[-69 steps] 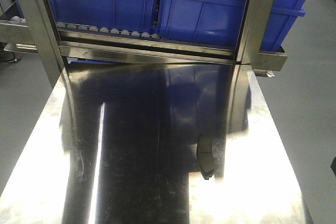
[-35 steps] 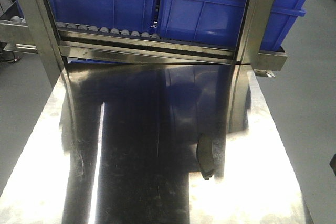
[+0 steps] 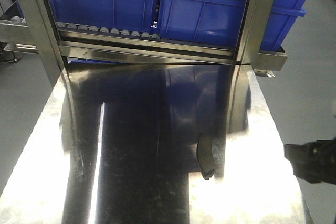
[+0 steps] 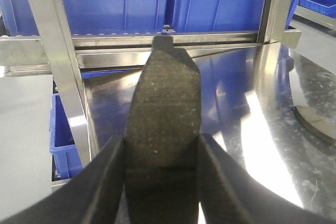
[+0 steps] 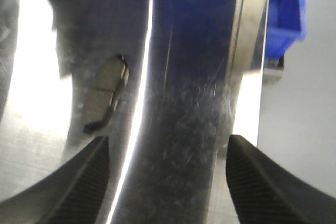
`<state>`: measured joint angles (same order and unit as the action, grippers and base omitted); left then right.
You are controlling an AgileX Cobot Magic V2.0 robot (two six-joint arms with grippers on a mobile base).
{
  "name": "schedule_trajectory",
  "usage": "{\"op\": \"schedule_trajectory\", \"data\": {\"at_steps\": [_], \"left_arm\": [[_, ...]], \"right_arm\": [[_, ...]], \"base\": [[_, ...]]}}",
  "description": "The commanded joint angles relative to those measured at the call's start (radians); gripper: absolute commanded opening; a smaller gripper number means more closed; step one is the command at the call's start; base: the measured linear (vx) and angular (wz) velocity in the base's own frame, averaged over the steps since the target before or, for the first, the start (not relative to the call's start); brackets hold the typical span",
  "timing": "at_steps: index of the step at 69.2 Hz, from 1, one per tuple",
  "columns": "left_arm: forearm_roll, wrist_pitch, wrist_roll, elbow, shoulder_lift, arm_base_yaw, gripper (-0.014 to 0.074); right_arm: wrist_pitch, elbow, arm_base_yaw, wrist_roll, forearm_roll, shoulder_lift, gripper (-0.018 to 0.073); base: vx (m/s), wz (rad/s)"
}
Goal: Move and align brake pads A on conveyor
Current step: 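Lower the right gripper over the remaining brake pad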
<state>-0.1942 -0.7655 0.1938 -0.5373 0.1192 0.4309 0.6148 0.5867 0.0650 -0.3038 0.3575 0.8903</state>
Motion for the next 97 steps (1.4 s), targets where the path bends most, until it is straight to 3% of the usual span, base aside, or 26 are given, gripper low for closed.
{"op": "schedule_trajectory", "data": {"at_steps": [1,9,23,33,46,60,69,97], "left_arm": [[-0.006,0.100,0.002,-0.025,0.013,0.003,-0.0006],[-0.006,0.100,0.002,-0.025,0.013,0.003,-0.0006],[-0.006,0.098,0.002,-0.025,0.013,0.003,-0.0006],[-0.006,0.097,0.002,-0.025,0.013,0.003,-0.0006],[-0.006,0.097,0.002,-0.025,0.013,0.003,-0.0006],[-0.006,0.097,0.002,-0.025,0.013,0.003,-0.0006],[-0.006,0.097,0.002,-0.025,0.013,0.003,-0.0006],[-0.006,0.097,0.002,-0.025,0.013,0.003,-0.0006]], "right_arm": [[0.002,0.077,-0.001,0.032,0.012,0.112,0.0408],[0.064,0.154,-0.001,0.031,0.012,0.241,0.0362],[0.137,0.285,0.012,0.047,0.017,0.429,0.0362],[0.158,0.377,0.113,0.133,-0.038,0.533,0.0362],[0.164,0.486,0.279,0.364,-0.188,0.665,0.0366],[0.181,0.587,0.369,0.424,-0.182,0.782,0.0447],[0.231,0.645,0.380,0.470,-0.186,0.846,0.0489],[0.306,0.766,0.380,0.541,-0.226,0.975,0.0490]], "base": [[0.00,0.00],[0.00,0.00],[0.00,0.00],[0.00,0.00],[0.00,0.00],[0.00,0.00],[0.00,0.00],[0.00,0.00]]}}
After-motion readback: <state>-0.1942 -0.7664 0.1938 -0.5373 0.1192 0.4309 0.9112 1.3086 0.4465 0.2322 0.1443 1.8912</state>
